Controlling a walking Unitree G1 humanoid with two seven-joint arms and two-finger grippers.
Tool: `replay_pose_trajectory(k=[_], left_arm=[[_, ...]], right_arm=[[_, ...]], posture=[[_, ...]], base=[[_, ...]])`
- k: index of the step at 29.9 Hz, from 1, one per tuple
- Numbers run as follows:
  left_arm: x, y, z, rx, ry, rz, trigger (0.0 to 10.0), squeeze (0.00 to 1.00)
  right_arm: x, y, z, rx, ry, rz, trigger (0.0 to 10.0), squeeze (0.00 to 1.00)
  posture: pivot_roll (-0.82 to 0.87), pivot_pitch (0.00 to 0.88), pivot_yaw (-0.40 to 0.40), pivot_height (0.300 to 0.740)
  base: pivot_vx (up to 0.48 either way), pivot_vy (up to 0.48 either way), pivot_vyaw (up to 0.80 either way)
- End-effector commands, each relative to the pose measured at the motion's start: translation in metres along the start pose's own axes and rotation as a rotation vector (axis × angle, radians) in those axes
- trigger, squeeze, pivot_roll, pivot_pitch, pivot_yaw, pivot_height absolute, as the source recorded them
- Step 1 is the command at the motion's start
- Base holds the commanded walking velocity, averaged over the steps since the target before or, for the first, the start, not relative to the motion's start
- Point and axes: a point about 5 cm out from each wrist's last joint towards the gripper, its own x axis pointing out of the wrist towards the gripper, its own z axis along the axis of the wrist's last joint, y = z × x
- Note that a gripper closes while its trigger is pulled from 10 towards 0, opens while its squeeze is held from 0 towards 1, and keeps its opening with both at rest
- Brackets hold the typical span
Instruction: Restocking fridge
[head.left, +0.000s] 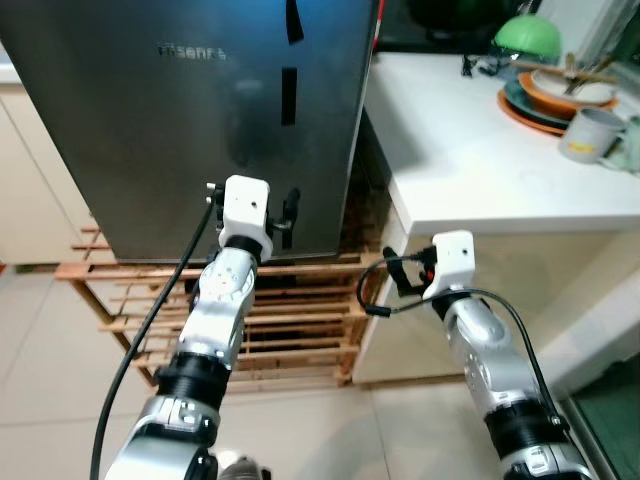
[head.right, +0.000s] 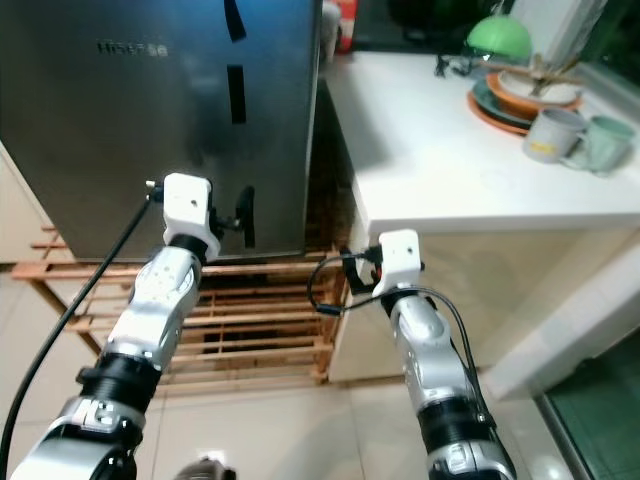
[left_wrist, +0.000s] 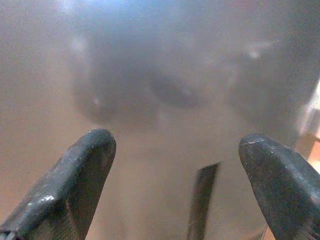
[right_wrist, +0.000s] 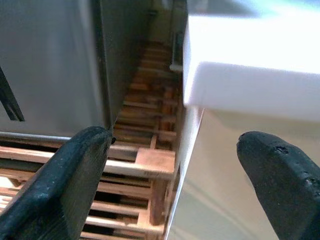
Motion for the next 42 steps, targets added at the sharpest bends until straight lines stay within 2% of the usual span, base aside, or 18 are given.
replay_pose_trajectory(k=[1, 4, 7, 14, 19, 22, 24, 25, 28, 31, 36, 39, 42], left_arm=[[0.003, 0.005, 0.005, -0.036, -0.006, 0.036, 10.0, 0.00], [0.001, -0.003, 0.006, -0.014, -0.023, -0.008, 10.0, 0.00], [-0.001, -0.003, 0.004, 0.015, -0.035, -0.023, 10.0, 0.00], [-0.003, 0.002, 0.007, -0.026, -0.058, -0.006, 10.0, 0.00], [-0.009, -0.006, 0.017, 0.012, -0.123, -0.099, 10.0, 0.00], [-0.014, 0.001, 0.017, 0.055, -0.113, -0.078, 10.0, 0.00], [-0.017, 0.011, 0.019, 0.107, -0.113, -0.050, 10.0, 0.00], [-0.019, 0.018, 0.021, 0.166, -0.116, -0.044, 10.0, 0.00], [-0.020, 0.026, 0.025, 0.190, -0.129, -0.046, 10.0, 0.00], [-0.020, 0.031, 0.029, 0.190, -0.131, -0.033, 10.0, 0.00], [-0.021, 0.032, 0.033, 0.181, -0.134, -0.030, 10.0, 0.00], [-0.019, 0.039, 0.023, 0.075, -0.073, 0.040, 10.0, 0.00], [-0.017, 0.038, 0.019, 0.063, -0.056, 0.050, 10.0, 0.00]], right_arm=[[0.004, 0.002, 0.015, -0.010, -0.056, 0.009, 10.0, 0.00], [0.005, -0.004, 0.021, -0.019, -0.071, 0.008, 10.0, 0.00], [0.005, -0.009, 0.022, -0.008, -0.075, -0.012, 10.0, 0.00], [0.002, -0.012, 0.023, -0.018, -0.081, -0.015, 10.0, 0.00], [-0.003, -0.015, 0.019, -0.024, -0.081, -0.031, 10.0, 0.00], [-0.009, -0.020, 0.023, -0.009, -0.136, -0.093, 10.0, 0.00], [-0.013, -0.022, 0.027, 0.008, -0.174, -0.130, 10.0, 0.00], [-0.016, -0.023, 0.029, 0.020, -0.201, -0.162, 10.0, 0.00], [-0.018, -0.024, 0.030, 0.051, -0.226, -0.211, 10.0, 0.00], [-0.016, -0.021, 0.029, 0.063, -0.220, -0.217, 10.0, 0.00], [-0.011, -0.019, 0.033, 0.058, -0.230, -0.213, 10.0, 0.00], [-0.010, -0.019, 0.039, 0.051, -0.252, -0.216, 10.0, 0.00], [-0.009, -0.019, 0.041, 0.043, -0.255, -0.218, 10.0, 0.00]], posture=[[-0.04, 0.000, -0.066, 0.740], [-0.06, 0.000, -0.065, 0.740], [-0.07, 0.000, -0.068, 0.740], [-0.09, 0.000, -0.060, 0.740], [-0.11, 0.000, -0.032, 0.740], [-0.11, 0.000, -0.010, 0.740], [-0.10, 0.000, -0.002, 0.740], [-0.09, 0.000, 0.006, 0.740], [-0.07, 0.000, 0.016, 0.740], [-0.06, 0.000, 0.022, 0.740], [-0.05, 0.000, 0.021, 0.740], [-0.05, 0.000, 0.005, 0.740], [-0.05, 0.000, -0.004, 0.740]], base=[[0.000, 0.480, 0.00], [0.000, 0.480, 0.00], [0.000, 0.480, 0.00], [0.000, 0.480, 0.00], [0.000, 0.480, 0.00], [0.000, 0.480, 0.00], [0.000, 0.480, 0.00], [0.000, 0.480, 0.00], [0.000, 0.480, 0.00], [0.000, 0.480, 0.00], [0.000, 0.480, 0.00], [0.000, 0.480, 0.00], [0.000, 0.480, 0.00]])
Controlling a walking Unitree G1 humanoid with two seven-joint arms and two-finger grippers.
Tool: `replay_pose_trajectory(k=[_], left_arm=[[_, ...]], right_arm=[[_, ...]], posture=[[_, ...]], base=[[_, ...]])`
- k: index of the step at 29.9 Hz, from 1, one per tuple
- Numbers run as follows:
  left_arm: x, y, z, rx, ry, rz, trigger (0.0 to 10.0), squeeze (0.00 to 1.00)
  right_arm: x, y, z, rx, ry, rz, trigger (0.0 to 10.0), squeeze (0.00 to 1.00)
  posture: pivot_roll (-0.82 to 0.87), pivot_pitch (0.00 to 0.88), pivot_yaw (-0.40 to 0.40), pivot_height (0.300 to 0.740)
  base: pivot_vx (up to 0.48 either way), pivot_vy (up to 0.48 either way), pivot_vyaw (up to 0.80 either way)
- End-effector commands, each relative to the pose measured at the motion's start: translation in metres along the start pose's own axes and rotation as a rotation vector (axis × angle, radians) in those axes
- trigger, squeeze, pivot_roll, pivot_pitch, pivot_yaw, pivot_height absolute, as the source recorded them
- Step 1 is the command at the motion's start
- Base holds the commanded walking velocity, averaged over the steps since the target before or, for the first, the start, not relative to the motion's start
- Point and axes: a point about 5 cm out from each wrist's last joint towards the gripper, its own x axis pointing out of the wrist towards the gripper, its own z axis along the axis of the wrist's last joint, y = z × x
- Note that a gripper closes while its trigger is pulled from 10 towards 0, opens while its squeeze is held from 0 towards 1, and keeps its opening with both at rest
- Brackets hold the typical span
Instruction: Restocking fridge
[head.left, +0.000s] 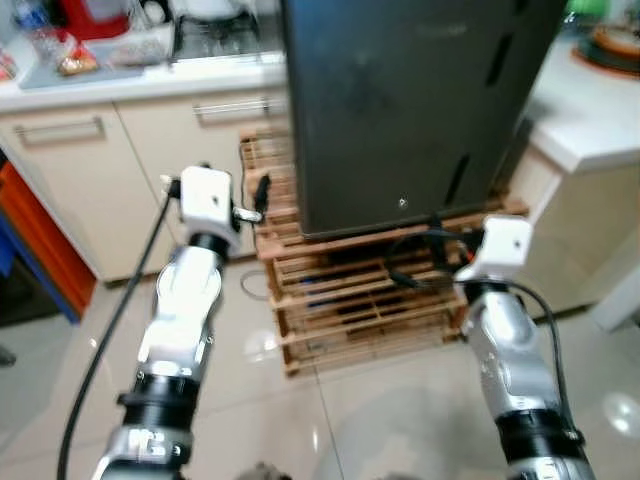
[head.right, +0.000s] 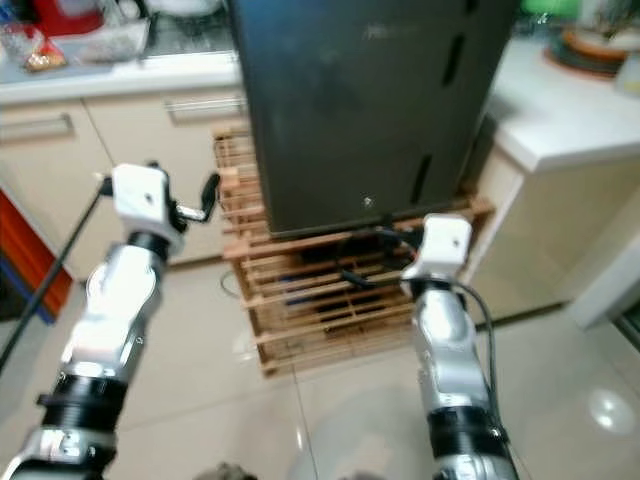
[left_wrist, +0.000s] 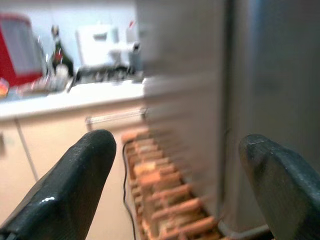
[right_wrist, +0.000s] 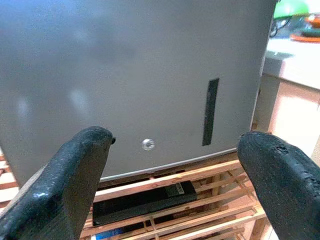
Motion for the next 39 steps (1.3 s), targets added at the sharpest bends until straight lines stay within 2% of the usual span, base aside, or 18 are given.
replay_pose_trajectory(k=[1, 4, 7, 13, 16, 19, 23, 24, 26, 29, 33, 39], left_arm=[[0.007, 0.004, -0.004, -0.019, 0.026, 0.035, 10.0, 0.00], [0.012, 0.001, 0.000, -0.028, 0.011, 0.027, 10.0, 0.00], [0.016, 0.005, 0.008, -0.015, -0.022, 0.020, 10.0, 0.00], [0.019, 0.008, 0.014, 0.028, -0.056, 0.016, 10.0, 0.00], [0.018, 0.003, 0.014, 0.063, -0.070, -0.011, 10.0, 0.00], [0.016, 0.001, 0.012, 0.061, -0.067, -0.017, 10.0, 0.00], [0.015, -0.004, 0.004, 0.000, -0.018, -0.014, 10.0, 0.00], [0.014, -0.012, 0.004, -0.056, -0.020, -0.031, 10.0, 0.00], [0.014, -0.020, 0.004, -0.099, -0.022, -0.051, 10.0, 0.00], [0.014, -0.029, 0.006, -0.081, -0.040, -0.059, 10.0, 0.00], [0.017, -0.034, 0.010, -0.097, -0.058, -0.074, 10.0, 0.00], [0.020, -0.032, 0.013, -0.107, -0.069, -0.057, 10.0, 0.00]], right_arm=[[0.006, 0.007, 0.008, 0.003, -0.026, 0.014, 10.0, 0.00], [0.007, 0.008, 0.009, 0.001, -0.028, 0.016, 10.0, 0.00], [0.008, 0.007, 0.010, -0.003, -0.028, 0.013, 10.0, 0.00], [0.007, 0.006, 0.010, 0.010, -0.026, 0.011, 10.0, 0.00], [0.006, 0.009, 0.007, 0.006, -0.022, 0.019, 10.0, 0.00], [0.005, 0.011, 0.007, 0.002, -0.022, 0.026, 10.0, 0.00], [0.003, 0.006, 0.002, -0.007, -0.004, 0.014, 10.0, 0.00], [-0.001, 0.004, -0.004, -0.005, 0.019, 0.006, 10.0, 0.00], [-0.007, 0.006, -0.011, -0.029, 0.042, 0.016, 10.0, 0.00], [-0.010, 0.009, -0.012, -0.031, 0.042, 0.025, 10.0, 0.00], [-0.002, 0.009, -0.002, -0.038, 0.011, 0.027, 10.0, 0.00], [0.001, 0.010, 0.002, -0.080, -0.011, 0.052, 10.0, 0.00]], posture=[[-0.06, 0.000, -0.012, 0.740], [-0.06, 0.000, -0.011, 0.740], [-0.06, 0.000, -0.011, 0.740], [-0.06, 0.000, -0.007, 0.740], [-0.06, 0.000, -0.006, 0.740], [-0.06, 0.000, -0.011, 0.740], [-0.06, 0.000, -0.018, 0.740], [-0.07, 0.000, -0.019, 0.740], [-0.07, 0.000, -0.021, 0.740], [-0.09, 0.000, -0.017, 0.740], [-0.09, 0.000, -0.013, 0.740], [-0.10, 0.000, -0.008, 0.740]], base=[[0.000, 0.480, 0.00], [0.000, 0.480, 0.00], [0.000, 0.480, 0.00], [0.000, 0.480, -0.79], [0.000, 0.480, -0.77], [0.000, 0.480, -0.77], [0.000, 0.225, -0.77], [0.000, 0.000, -0.78], [0.000, 0.000, 0.00], [0.155, 0.000, 0.00], [0.469, 0.000, 0.00], [0.480, 0.000, 0.00]])
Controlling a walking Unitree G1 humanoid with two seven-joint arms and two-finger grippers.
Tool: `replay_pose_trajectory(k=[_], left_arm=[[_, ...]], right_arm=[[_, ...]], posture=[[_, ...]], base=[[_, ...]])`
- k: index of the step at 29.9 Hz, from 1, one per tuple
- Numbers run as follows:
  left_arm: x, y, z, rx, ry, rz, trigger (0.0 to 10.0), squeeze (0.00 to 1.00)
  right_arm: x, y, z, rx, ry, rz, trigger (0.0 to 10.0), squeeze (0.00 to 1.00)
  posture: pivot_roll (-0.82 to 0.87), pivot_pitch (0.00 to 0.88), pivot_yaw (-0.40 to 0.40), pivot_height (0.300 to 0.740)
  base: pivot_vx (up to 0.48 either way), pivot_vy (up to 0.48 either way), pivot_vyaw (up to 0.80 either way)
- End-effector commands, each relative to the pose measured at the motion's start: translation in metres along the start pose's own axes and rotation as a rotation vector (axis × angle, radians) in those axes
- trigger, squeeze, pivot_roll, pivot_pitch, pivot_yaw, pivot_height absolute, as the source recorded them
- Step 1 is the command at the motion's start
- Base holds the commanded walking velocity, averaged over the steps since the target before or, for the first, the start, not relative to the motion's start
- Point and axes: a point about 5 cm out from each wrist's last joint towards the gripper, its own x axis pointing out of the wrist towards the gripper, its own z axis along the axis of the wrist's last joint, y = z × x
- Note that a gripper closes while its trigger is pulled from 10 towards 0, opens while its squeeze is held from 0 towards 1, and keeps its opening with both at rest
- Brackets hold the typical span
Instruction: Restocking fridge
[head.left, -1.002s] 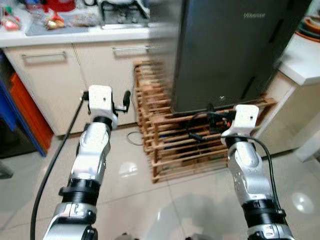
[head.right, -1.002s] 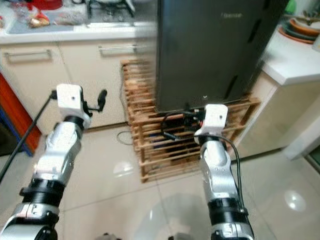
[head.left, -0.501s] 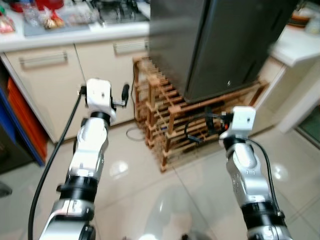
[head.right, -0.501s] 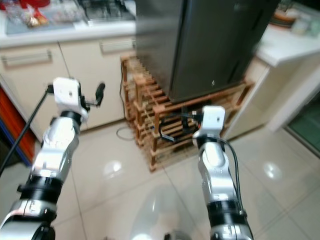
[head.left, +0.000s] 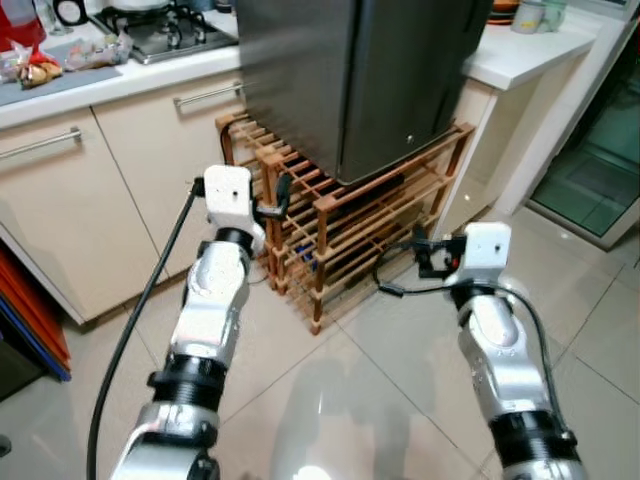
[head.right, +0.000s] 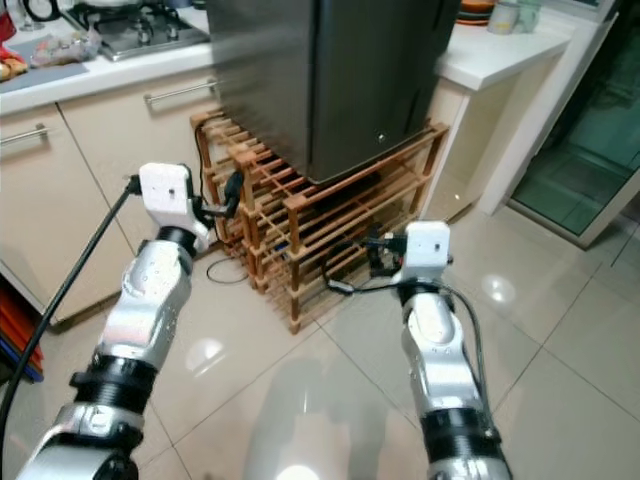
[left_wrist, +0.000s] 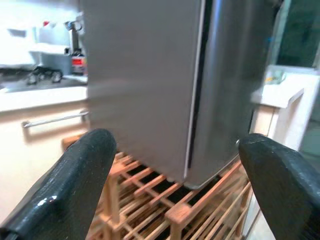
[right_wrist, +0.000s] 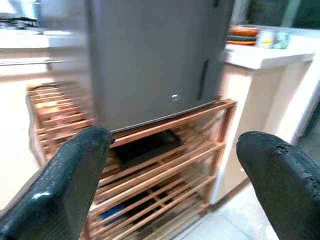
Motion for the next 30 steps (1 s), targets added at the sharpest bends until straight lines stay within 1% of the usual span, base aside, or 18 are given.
replay_pose_trajectory(k=[1, 5, 6, 9, 23, 26, 30], left_arm=[[0.001, 0.009, 0.002, 0.015, -0.005, 0.031, 10.0, 0.00], [-0.001, 0.008, 0.001, 0.022, -0.006, 0.033, 10.0, 0.00], [-0.002, 0.009, -0.001, 0.024, 0.003, 0.039, 10.0, 0.00], [-0.003, 0.009, -0.004, 0.018, 0.020, 0.032, 10.0, 0.00], [-0.002, 0.015, 0.000, 0.035, 0.004, 0.043, 10.0, 0.00], [-0.002, 0.011, 0.002, 0.040, -0.013, 0.009, 10.0, 0.00], [0.000, 0.012, 0.002, 0.020, -0.003, 0.025, 10.0, 0.00]], right_arm=[[0.000, 0.004, 0.002, 0.004, -0.010, 0.007, 10.0, 0.00], [-0.003, 0.002, -0.002, 0.018, 0.007, -0.002, 10.0, 0.00], [-0.005, 0.002, -0.007, 0.017, 0.023, 0.002, 10.0, 0.00], [-0.006, 0.004, -0.008, 0.016, 0.030, 0.011, 10.0, 0.00], [-0.004, 0.008, -0.007, 0.012, 0.025, 0.023, 10.0, 0.00], [-0.002, 0.009, -0.006, 0.006, 0.020, 0.023, 10.0, 0.00], [-0.001, 0.009, -0.005, 0.003, 0.012, 0.023, 10.0, 0.00]], posture=[[-0.10, 0.000, -0.008, 0.740], [-0.10, 0.000, -0.012, 0.740], [-0.09, 0.000, -0.014, 0.740], [-0.09, 0.000, -0.015, 0.740], [-0.08, 0.000, -0.020, 0.740], [-0.08, 0.000, -0.015, 0.740], [-0.09, 0.000, -0.010, 0.740]], base=[[0.480, 0.000, 0.00], [0.480, 0.000, 0.00], [0.480, 0.000, 0.00], [0.460, 0.000, 0.00], [0.448, 0.000, 0.00], [0.472, 0.000, 0.00], [0.480, 0.000, 0.00]])
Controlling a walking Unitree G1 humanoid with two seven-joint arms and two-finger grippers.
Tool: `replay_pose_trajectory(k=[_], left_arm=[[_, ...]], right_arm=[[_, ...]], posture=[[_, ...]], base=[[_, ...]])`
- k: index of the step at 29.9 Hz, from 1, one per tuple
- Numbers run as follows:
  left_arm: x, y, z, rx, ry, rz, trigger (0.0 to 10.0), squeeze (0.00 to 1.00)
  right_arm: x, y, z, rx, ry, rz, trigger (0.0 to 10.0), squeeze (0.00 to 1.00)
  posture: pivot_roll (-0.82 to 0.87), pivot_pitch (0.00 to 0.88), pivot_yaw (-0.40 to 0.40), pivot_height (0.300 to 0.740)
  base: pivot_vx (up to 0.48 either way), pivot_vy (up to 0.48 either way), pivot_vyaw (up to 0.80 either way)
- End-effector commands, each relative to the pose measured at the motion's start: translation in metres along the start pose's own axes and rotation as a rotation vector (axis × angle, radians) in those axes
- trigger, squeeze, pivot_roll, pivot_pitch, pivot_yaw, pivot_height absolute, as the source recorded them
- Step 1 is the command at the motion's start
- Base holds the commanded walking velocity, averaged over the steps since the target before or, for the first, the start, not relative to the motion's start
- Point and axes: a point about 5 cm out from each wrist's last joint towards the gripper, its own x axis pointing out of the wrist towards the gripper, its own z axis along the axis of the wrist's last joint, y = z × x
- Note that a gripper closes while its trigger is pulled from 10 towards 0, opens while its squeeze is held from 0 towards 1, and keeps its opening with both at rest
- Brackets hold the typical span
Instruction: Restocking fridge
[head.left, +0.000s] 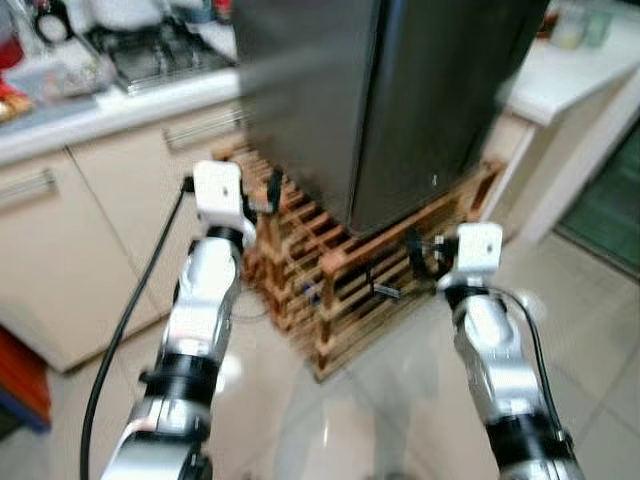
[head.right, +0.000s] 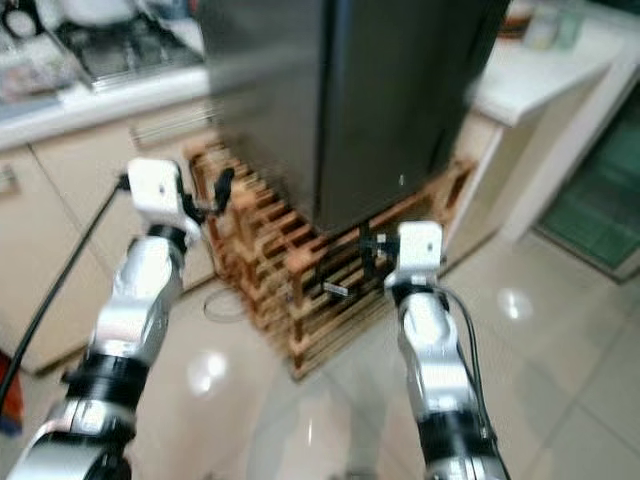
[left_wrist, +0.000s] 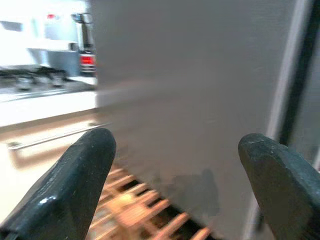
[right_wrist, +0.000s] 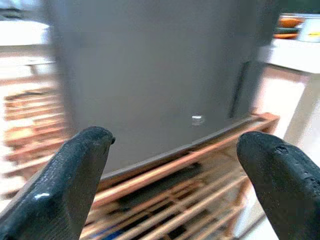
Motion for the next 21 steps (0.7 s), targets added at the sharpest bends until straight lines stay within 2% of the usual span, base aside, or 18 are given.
replay_pose_trajectory(k=[1, 3, 5, 9, 14, 19, 21], left_arm=[[0.005, 0.002, 0.006, -0.007, -0.011, 0.004, 10.0, 0.00], [0.006, 0.009, 0.002, -0.045, 0.019, 0.061, 10.0, 0.00], [0.007, 0.013, 0.001, -0.056, 0.027, 0.084, 10.0, 0.00], [0.007, 0.011, 0.003, -0.041, 0.013, 0.047, 10.0, 0.00], [0.008, 0.008, 0.003, -0.009, 0.015, 0.035, 10.0, 0.00], [0.011, 0.006, 0.004, 0.005, 0.019, 0.028, 10.0, 0.00], [0.012, 0.006, 0.004, 0.005, 0.019, 0.027, 10.0, 0.00]], right_arm=[[0.003, 0.000, 0.005, 0.002, -0.026, -0.010, 10.0, 0.00], [0.003, 0.000, 0.006, 0.002, -0.028, -0.011, 10.0, 0.00], [0.003, 0.000, 0.005, 0.004, -0.019, -0.013, 10.0, 0.00], [0.001, -0.001, 0.003, -0.001, -0.011, -0.010, 10.0, 0.00], [0.000, -0.003, 0.002, -0.001, -0.006, -0.017, 10.0, 0.00], [0.000, -0.004, 0.005, -0.006, -0.029, -0.040, 10.0, 0.00], [0.000, -0.004, 0.005, -0.008, -0.030, -0.041, 10.0, 0.00]], posture=[[-0.09, 0.000, -0.009, 0.740], [-0.09, 0.000, -0.007, 0.740], [-0.09, 0.000, -0.007, 0.740], [-0.09, 0.000, -0.005, 0.740], [-0.10, 0.000, -0.002, 0.740], [-0.10, 0.000, 0.007, 0.740], [-0.10, 0.000, 0.008, 0.740]], base=[[0.480, 0.000, 0.00], [0.459, 0.000, 0.00], [0.000, 0.000, 0.00], [0.000, 0.000, -0.32], [0.000, 0.448, -0.62], [0.000, 0.000, -0.64], [0.000, 0.000, 0.00]])
